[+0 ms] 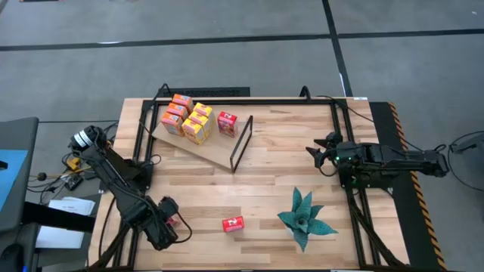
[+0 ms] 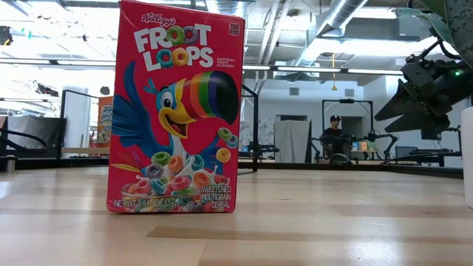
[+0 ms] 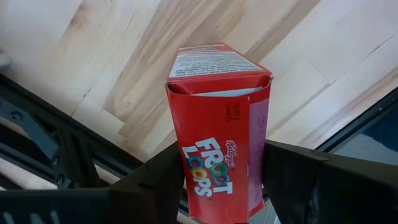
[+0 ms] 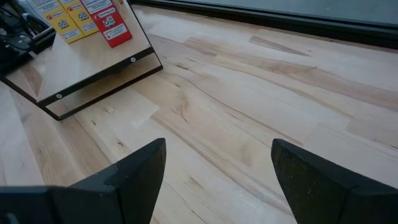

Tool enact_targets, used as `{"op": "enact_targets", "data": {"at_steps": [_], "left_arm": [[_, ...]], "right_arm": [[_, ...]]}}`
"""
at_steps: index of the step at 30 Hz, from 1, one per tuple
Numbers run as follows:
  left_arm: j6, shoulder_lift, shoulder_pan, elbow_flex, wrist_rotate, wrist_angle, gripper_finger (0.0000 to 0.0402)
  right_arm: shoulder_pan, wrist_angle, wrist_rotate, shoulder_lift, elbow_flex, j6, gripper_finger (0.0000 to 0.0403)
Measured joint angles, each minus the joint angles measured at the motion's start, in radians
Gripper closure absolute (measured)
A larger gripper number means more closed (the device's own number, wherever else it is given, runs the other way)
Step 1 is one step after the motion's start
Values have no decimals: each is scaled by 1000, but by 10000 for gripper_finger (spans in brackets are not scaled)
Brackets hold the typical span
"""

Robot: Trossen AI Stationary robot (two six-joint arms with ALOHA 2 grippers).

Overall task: Stack cereal on shelf
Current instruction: Put the left red cereal box aligned with the other red cereal box on the shelf

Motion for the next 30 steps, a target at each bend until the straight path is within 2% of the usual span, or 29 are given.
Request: {"op": "enact_targets", "data": {"at_steps": [9,20,30], "left_arm": [[167,0,86,0,56,3,226],[393,-5,214,0,57,-13,227],[538,-5,300,0,54,-53,227]], "right_arm": [[0,-2,0,0,0,0,86],[0,-3,0,0,0,0,86],[0,-4,0,0,0,0,86]]}}
